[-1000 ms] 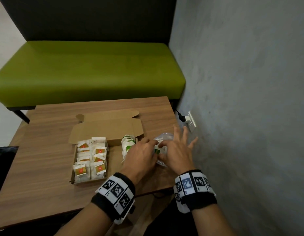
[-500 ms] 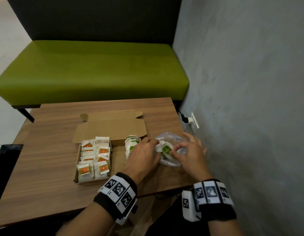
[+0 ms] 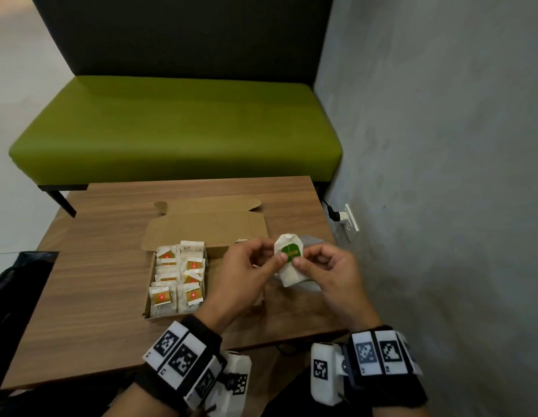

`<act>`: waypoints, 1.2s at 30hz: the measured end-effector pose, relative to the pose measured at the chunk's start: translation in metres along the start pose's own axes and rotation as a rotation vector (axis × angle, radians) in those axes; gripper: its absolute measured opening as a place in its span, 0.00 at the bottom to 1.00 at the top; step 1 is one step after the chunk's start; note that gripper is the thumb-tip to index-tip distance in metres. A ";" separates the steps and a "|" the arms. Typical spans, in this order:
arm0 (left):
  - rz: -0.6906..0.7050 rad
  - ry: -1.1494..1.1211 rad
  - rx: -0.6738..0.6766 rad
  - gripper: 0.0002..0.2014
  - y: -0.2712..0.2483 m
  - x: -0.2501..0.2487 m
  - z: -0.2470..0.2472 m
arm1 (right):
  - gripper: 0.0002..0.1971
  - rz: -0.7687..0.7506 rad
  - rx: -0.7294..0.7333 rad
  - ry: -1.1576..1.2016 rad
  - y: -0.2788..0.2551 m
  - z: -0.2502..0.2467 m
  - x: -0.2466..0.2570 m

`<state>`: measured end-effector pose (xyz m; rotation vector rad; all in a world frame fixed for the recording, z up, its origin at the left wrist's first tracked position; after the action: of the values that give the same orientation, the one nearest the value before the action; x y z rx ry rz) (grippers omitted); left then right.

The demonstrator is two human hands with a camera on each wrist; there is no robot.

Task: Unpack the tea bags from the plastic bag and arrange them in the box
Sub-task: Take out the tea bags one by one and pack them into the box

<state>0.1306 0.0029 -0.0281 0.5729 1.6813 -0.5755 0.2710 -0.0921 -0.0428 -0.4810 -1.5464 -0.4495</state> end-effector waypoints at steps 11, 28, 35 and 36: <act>-0.144 0.176 -0.169 0.04 -0.014 0.044 -0.068 | 0.04 -0.003 -0.127 -0.030 -0.006 0.002 0.002; -0.285 0.540 -0.090 0.12 -0.012 0.082 -0.034 | 0.03 -0.056 -0.235 -0.057 -0.009 -0.019 0.004; -0.217 0.779 -0.190 0.22 -0.016 0.066 -0.037 | 0.05 -0.062 -0.342 -0.736 -0.003 -0.044 -0.002; -0.177 0.800 -0.217 0.23 -0.016 0.061 -0.038 | 0.05 -0.026 -0.316 -0.837 0.000 -0.045 -0.004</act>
<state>0.0816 0.0194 -0.0804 0.5301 2.5325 -0.2833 0.3080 -0.1175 -0.0450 -0.9775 -2.2956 -0.5509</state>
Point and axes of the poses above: each hand's wrist, its own y-axis towards the middle knuckle, its own z-axis out of the palm, x = y × z, the point moved 7 cm from there along y, towards the middle knuckle, and after that the axes turned 3 degrees about -z, right-handed, at the moved point
